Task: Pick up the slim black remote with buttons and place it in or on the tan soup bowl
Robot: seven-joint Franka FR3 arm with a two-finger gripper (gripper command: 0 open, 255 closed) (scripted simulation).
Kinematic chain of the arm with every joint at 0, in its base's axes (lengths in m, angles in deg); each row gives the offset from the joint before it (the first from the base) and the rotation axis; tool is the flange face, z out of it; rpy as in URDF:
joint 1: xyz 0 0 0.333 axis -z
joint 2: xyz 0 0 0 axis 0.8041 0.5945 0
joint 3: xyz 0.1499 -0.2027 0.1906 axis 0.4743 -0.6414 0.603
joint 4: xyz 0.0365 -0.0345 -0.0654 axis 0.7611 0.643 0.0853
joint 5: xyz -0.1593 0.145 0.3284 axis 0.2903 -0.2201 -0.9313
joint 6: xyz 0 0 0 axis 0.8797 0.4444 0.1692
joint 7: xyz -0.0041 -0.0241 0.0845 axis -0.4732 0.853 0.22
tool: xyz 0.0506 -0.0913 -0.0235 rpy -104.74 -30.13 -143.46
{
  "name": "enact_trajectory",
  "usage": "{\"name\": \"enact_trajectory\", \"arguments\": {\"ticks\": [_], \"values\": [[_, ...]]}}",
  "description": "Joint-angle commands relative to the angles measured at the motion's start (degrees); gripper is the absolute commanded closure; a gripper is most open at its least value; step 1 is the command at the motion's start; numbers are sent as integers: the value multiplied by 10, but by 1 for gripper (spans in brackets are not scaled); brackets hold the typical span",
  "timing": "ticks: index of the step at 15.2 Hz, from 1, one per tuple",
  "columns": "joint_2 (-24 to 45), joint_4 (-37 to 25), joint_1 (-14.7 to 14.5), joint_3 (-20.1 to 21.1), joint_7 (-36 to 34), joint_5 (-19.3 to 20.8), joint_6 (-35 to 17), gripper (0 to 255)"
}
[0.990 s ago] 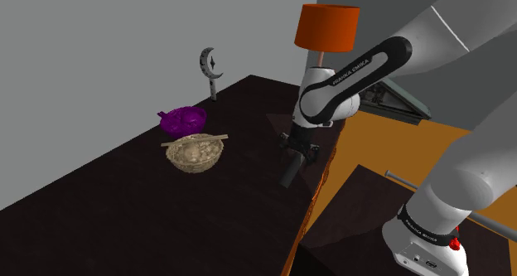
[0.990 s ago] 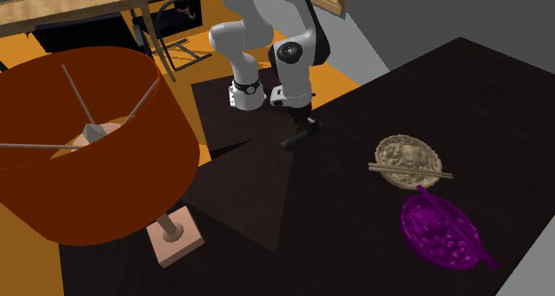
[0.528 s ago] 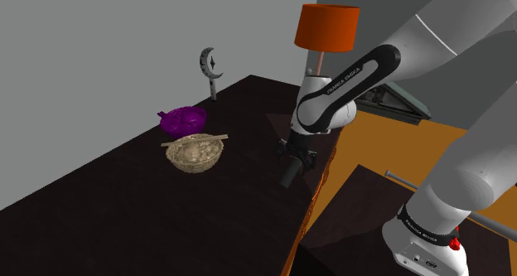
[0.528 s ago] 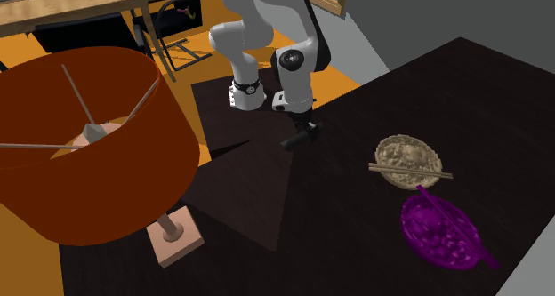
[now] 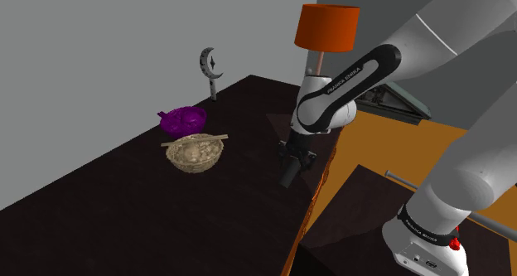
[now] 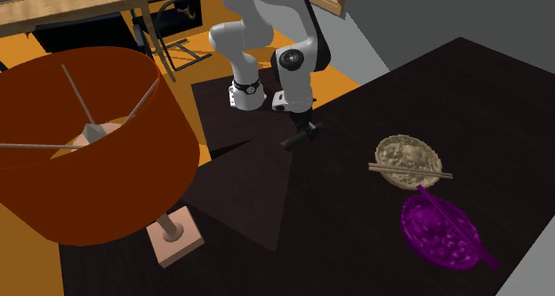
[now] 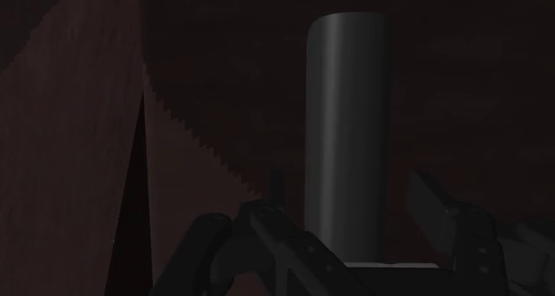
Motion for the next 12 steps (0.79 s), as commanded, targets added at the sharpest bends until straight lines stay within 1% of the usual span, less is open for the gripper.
{"name": "enact_trajectory", "arguments": {"ticks": [1, 7, 12], "values": [[2, 0, 0, 0, 0, 0, -3, 255], [2, 0, 0, 0, 0, 0, -3, 255], [-40, -7, 2, -3, -13, 9, 45, 255]]}}
